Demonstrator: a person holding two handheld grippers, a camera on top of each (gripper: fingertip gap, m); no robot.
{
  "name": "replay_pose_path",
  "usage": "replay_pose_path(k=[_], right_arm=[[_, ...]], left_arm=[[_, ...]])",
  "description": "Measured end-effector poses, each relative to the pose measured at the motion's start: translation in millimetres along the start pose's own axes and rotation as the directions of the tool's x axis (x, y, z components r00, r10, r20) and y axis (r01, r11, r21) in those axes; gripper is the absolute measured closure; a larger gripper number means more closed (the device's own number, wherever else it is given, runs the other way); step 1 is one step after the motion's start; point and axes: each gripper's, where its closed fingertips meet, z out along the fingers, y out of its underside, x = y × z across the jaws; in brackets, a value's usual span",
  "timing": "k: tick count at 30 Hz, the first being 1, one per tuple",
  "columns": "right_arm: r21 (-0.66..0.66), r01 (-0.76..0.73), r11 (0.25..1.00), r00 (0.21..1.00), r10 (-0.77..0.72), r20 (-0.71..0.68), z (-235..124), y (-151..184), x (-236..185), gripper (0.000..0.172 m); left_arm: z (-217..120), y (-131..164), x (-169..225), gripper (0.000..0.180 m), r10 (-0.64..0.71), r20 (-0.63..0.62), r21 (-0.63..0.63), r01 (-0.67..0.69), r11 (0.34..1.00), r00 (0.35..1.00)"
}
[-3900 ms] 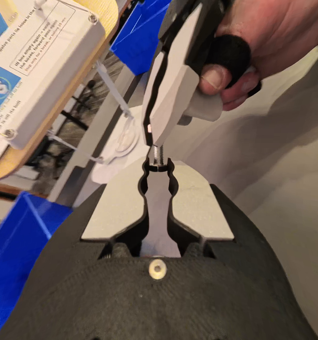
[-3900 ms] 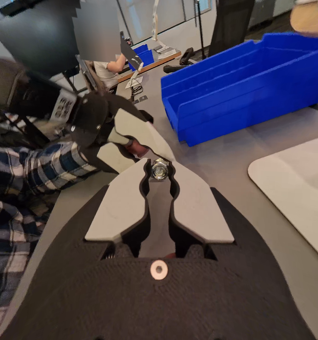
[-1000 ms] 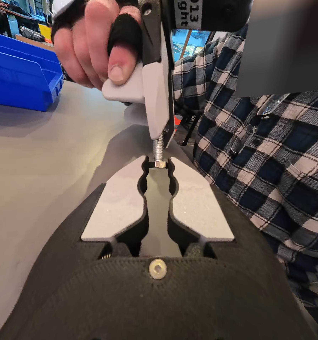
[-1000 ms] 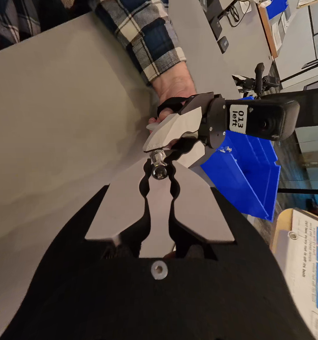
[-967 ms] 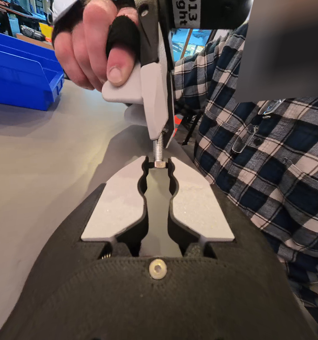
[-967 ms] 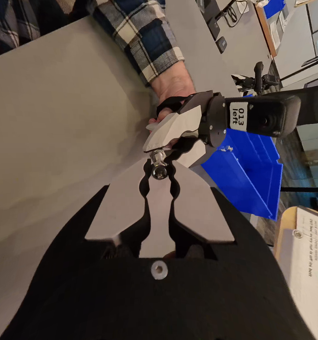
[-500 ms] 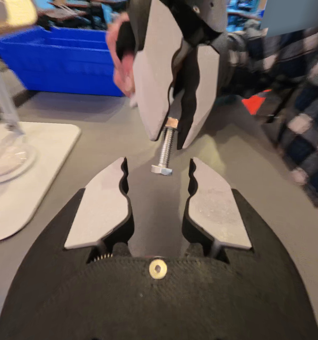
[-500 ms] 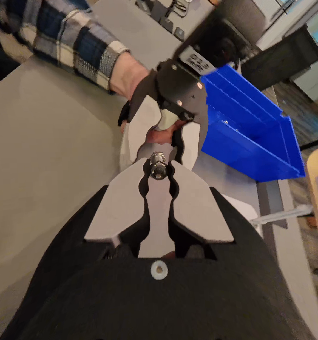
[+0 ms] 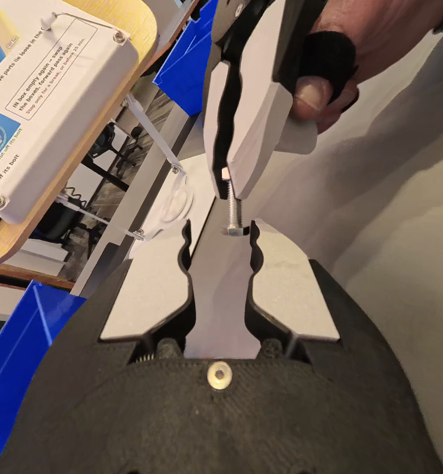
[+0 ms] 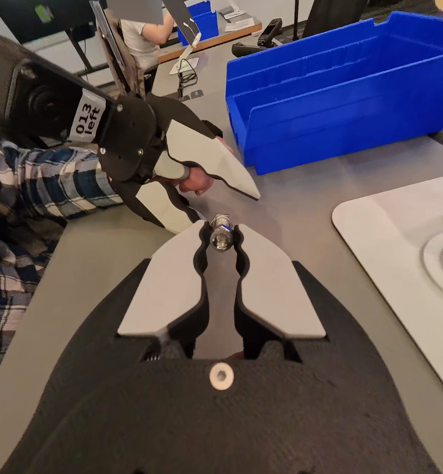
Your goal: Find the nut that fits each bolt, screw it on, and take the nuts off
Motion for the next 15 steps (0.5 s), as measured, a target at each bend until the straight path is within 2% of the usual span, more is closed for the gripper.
replay_pose_path(k=[2, 6, 12, 15], right_arm=[[0.013, -0.038, 0.999, 0.999, 0.038, 0.013, 2, 2, 0, 0.153], [0.023, -0.089, 0.996, 0.996, 0.089, 0.008, 3, 4, 3, 0.153], [0.004, -0.069, 0.998, 0.998, 0.069, 0.012, 3, 6, 1, 0.153], [-0.006, 0.001, 1.000, 0.999, -0.001, 0.033, 2, 4, -3, 0.153]], left_arm=[[2, 2, 2, 0.141, 0.023, 0.002, -0.016, -0.023, 1.000, 1.000], [3, 4, 10, 0.163, 0.041, -0.045, -0.024, -0.042, 0.999, 0.998], [3, 4, 15, 0.163, 0.022, -0.085, -0.037, -0.025, 0.999, 0.996], [0, 0, 19, 0.163, -0.066, -0.166, -0.008, 0.066, 0.998, 0.984]])
